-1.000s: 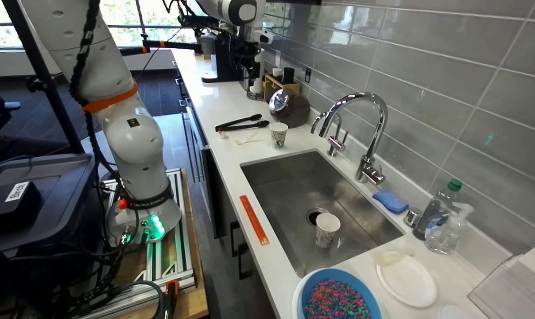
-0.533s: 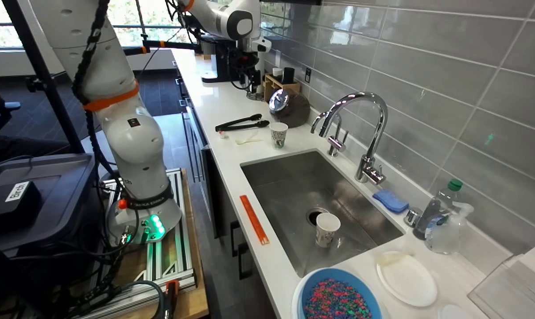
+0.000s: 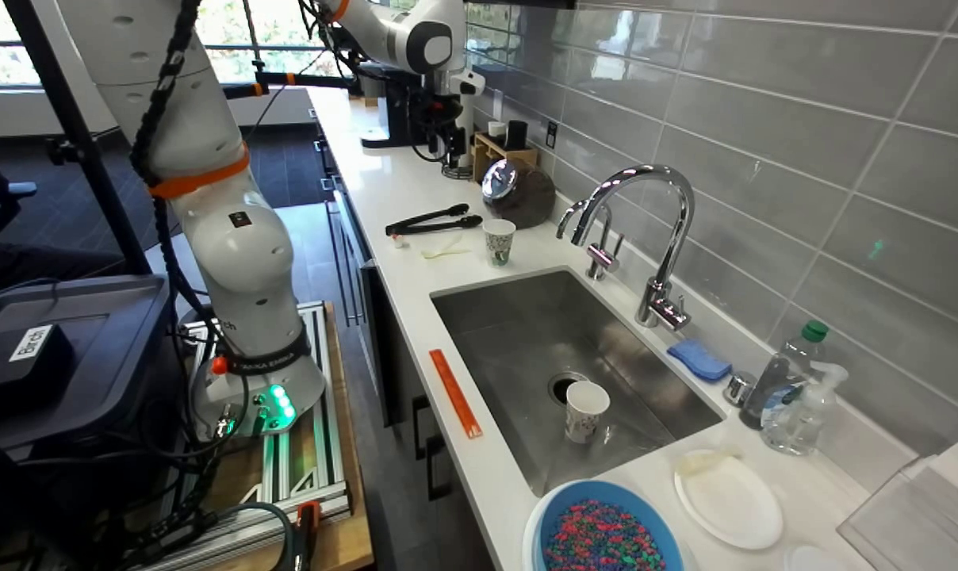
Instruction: Pick up the white spoon and put it on the plate on the opposite side of the sink
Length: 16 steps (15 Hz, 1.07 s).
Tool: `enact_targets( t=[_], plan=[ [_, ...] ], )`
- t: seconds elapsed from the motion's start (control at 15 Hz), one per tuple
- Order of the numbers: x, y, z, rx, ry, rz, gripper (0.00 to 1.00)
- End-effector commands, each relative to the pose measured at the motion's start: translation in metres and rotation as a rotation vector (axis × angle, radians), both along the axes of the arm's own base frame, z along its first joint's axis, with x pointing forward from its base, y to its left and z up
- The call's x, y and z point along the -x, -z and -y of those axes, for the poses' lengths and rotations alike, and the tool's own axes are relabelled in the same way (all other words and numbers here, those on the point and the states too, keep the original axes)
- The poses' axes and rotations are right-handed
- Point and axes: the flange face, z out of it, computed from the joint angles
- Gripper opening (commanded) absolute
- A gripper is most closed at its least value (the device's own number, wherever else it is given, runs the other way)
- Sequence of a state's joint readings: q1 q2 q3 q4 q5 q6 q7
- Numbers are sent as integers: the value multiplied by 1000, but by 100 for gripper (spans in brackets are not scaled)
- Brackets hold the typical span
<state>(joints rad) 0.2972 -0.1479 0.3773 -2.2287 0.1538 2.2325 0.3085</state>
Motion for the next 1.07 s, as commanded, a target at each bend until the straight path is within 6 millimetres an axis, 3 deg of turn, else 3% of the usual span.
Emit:
enact_targets(
  t=[0.0, 1.0],
  plan=[
    [-7, 17, -10, 1, -23, -29, 100],
    [-13, 145, -53, 87, -3, -24, 100]
  ],
)
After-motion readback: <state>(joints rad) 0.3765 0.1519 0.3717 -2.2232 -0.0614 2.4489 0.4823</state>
